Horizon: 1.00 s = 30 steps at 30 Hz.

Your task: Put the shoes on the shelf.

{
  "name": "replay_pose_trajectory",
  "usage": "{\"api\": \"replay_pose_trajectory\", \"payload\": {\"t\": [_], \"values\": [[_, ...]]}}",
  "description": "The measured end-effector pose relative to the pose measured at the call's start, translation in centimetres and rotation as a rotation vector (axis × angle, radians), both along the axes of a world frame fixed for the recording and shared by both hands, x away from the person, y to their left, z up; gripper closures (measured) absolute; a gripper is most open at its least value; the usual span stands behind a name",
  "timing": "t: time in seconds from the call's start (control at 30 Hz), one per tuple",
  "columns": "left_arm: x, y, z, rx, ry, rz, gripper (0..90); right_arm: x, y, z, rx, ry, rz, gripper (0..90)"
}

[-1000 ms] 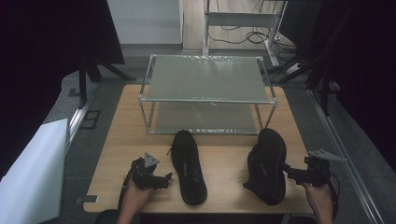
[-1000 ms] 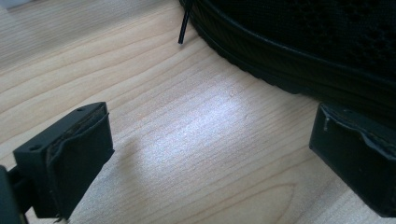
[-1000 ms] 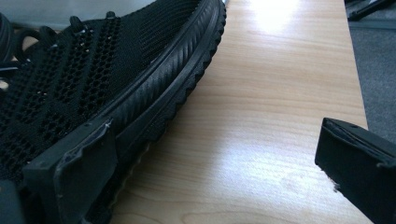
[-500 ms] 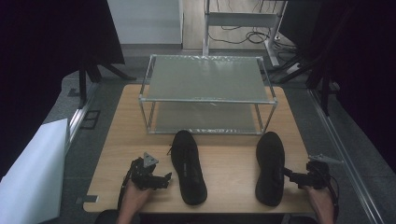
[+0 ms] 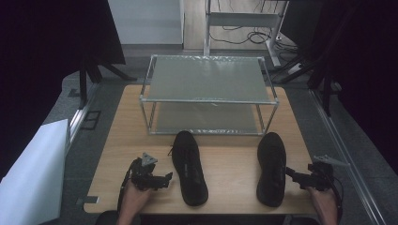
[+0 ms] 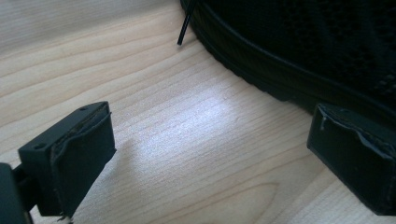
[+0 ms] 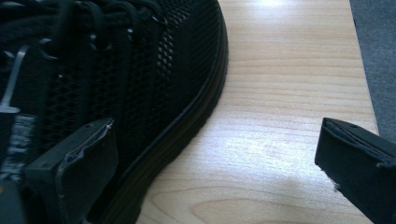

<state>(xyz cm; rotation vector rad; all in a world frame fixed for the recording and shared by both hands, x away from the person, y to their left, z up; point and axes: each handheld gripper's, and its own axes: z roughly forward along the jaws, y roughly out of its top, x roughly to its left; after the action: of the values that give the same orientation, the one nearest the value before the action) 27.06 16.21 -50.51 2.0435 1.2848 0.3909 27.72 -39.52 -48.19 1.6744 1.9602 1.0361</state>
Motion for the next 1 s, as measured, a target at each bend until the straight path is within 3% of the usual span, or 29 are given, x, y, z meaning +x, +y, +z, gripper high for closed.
{"api": "replay_pose_trajectory", "payload": {"t": [0.27, 0.33, 0.4, 0.53, 0.63, 0.83, 1.0], "values": [[-0.8, -0.2, 0.8, -0.027, -0.029, 0.006, 1.6, -0.8, 0.2, 0.7, 0.024, -0.018, 0.028, 0.0], [-1.4, -0.4, 1.1, -0.061, -0.041, 0.017, 2.4, -1.3, 0.1, 1.1, 0.018, -0.034, 0.047, 0.0], [-1.7, -0.5, 1.3, -0.067, -0.046, 0.016, 2.7, -1.6, 0.1, 1.3, 0.024, -0.043, 0.05, 0.0], [-2.2, -1.5, 2.0, -0.077, -0.056, -0.003, 3.0, -2.5, 0.2, 1.9, 0.097, -0.067, 0.071, 0.0], [-2.2, -1.9, 2.4, -0.086, -0.057, -0.006, 3.3, -2.7, 0.4, 2.0, 0.114, -0.068, 0.077, 0.0], [-1.5, -3.0, 3.4, -0.123, -0.058, -0.017, 3.7, -1.9, 1.8, 1.9, 0.136, -0.049, 0.082, 0.0], [-0.9, -4.7, 3.8, -0.155, -0.047, -0.036, 3.5, -0.6, 3.6, 1.2, 0.091, -0.027, 0.099, 0.0]]}}
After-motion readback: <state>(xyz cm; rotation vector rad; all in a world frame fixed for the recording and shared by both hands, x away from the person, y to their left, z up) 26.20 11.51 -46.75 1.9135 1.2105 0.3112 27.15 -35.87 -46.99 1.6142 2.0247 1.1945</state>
